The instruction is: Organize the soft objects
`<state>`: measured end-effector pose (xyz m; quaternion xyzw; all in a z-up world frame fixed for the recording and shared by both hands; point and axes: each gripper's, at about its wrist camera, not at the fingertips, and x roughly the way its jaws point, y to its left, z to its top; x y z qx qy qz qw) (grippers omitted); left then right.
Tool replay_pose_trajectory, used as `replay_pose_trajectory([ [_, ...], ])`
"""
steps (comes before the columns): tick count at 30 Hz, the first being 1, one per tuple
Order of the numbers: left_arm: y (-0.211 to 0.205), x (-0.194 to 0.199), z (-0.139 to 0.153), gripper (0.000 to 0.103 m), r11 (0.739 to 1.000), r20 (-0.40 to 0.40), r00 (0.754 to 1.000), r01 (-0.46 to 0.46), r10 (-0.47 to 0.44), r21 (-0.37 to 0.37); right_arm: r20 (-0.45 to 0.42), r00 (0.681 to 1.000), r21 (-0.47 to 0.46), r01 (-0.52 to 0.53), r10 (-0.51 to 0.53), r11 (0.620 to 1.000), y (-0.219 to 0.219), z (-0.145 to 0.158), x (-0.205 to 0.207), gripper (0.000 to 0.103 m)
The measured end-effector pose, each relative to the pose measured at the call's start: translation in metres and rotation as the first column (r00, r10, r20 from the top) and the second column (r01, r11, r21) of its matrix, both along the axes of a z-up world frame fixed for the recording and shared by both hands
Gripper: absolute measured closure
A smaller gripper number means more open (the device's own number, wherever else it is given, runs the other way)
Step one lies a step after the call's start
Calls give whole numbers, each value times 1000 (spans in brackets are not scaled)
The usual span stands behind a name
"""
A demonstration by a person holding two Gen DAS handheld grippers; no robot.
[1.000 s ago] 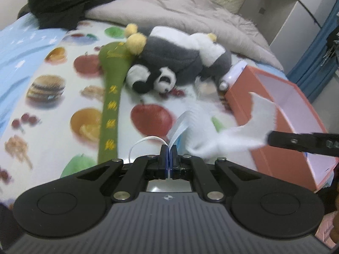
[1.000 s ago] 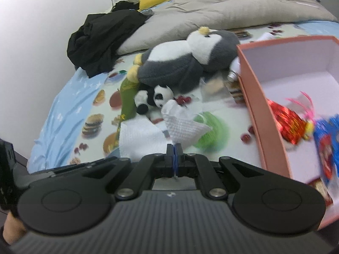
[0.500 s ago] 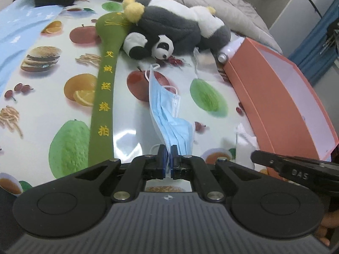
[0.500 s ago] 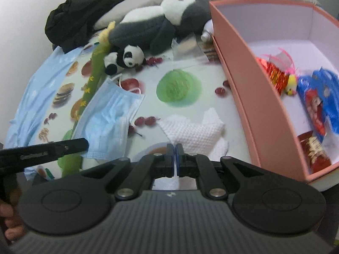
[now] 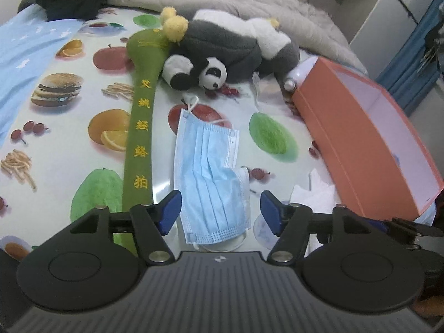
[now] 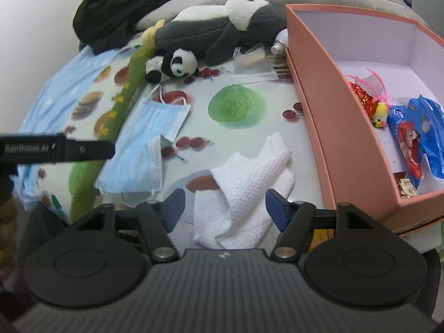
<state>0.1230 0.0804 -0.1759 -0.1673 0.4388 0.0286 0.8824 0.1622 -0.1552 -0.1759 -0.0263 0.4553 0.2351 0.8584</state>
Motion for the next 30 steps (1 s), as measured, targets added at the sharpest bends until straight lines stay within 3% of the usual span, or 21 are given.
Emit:
replay_pose_trajectory([
  [2,-4,5,-4,34,1000,-5,1000,10,-9,18,18,1000,-41,-3,4,999,3,-6,-1,37],
  [7,-8,22,-16,33,999,-18,1000,4,-5,-38,27,1000,-74,-13,15,997,6,-23,2,37],
  [11,-18,36,-24,33,999,-39,999,10,-8,40,25,999,-107,-21,24,994,8,-36,4,37],
  [17,-21,49,-40,34,996,-83,997,1,6,86,20,1000,-89,-5,7,996,2,-40,5,36],
  [19,-19,49,-45,34,997,-96,995,-4,12,82,22,1000,-91,-2,4,996,2,-40,4,40],
  [25,-19,47,-54,43,997,-102,995,15,-7,77,24,1000,-106,-16,19,994,5,-40,4,43],
  [30,-10,47,-54,66,999,-105,994,-9,14,45,13,999,-107,-49,50,993,12,-38,3,61],
])
